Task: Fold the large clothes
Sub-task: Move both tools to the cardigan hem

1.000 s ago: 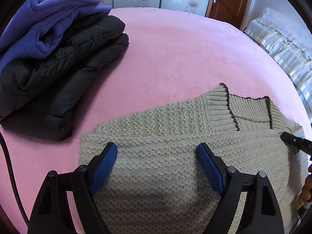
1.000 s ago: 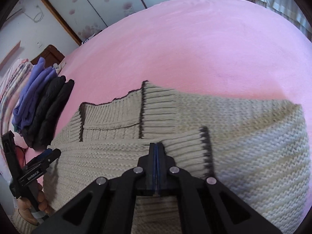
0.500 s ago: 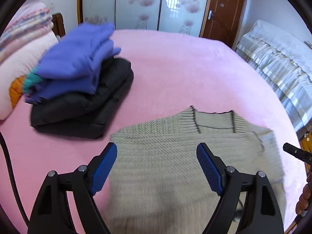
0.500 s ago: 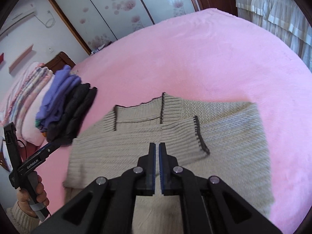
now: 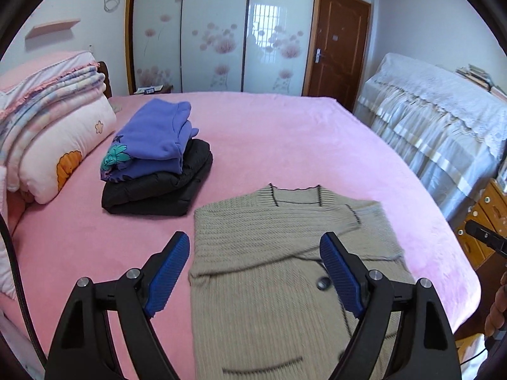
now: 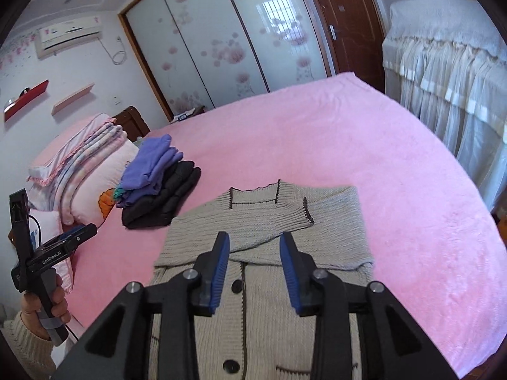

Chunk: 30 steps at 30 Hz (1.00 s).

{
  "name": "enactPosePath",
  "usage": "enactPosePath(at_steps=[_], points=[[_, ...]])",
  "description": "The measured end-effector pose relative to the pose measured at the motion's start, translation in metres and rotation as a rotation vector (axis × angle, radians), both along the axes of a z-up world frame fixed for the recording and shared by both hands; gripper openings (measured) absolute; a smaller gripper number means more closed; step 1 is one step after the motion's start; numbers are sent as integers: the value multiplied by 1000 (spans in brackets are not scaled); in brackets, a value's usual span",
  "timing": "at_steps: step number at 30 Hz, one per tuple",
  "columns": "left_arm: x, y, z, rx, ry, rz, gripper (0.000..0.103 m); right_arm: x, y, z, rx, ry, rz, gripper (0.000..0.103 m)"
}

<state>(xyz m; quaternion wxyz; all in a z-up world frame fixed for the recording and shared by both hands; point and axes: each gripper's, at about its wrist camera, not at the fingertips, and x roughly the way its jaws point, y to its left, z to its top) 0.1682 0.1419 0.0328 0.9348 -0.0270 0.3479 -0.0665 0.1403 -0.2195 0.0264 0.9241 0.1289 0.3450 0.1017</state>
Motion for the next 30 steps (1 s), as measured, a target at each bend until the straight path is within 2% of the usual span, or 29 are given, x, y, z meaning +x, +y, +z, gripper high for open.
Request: enactPosePath(at_steps=[3, 10, 17, 22, 24, 27, 30], points=[[-33, -3, 11, -10, -18, -4, 85, -31, 2, 14, -18, -36, 10, 33], [-79, -10, 22, 4, -41, 0, 85, -80, 6, 33, -47, -82, 30, 33], [-118, -7, 5, 24, -34, 2, 86, -120, 17, 29, -142, -107, 39, 33], [-146, 7, -31, 85, -6, 24, 87, -141, 16, 2, -201, -78, 51, 33], [-155, 15, -53, 92, 27, 23, 87, -147, 12, -17, -213, -55, 55, 33], [-169, 27, -98, 79, 106, 24, 87, -155, 6, -47, -218, -8, 65, 33], [-178, 40, -148, 27, 220, 11, 87, -163, 2, -79, -268, 43, 60, 33]])
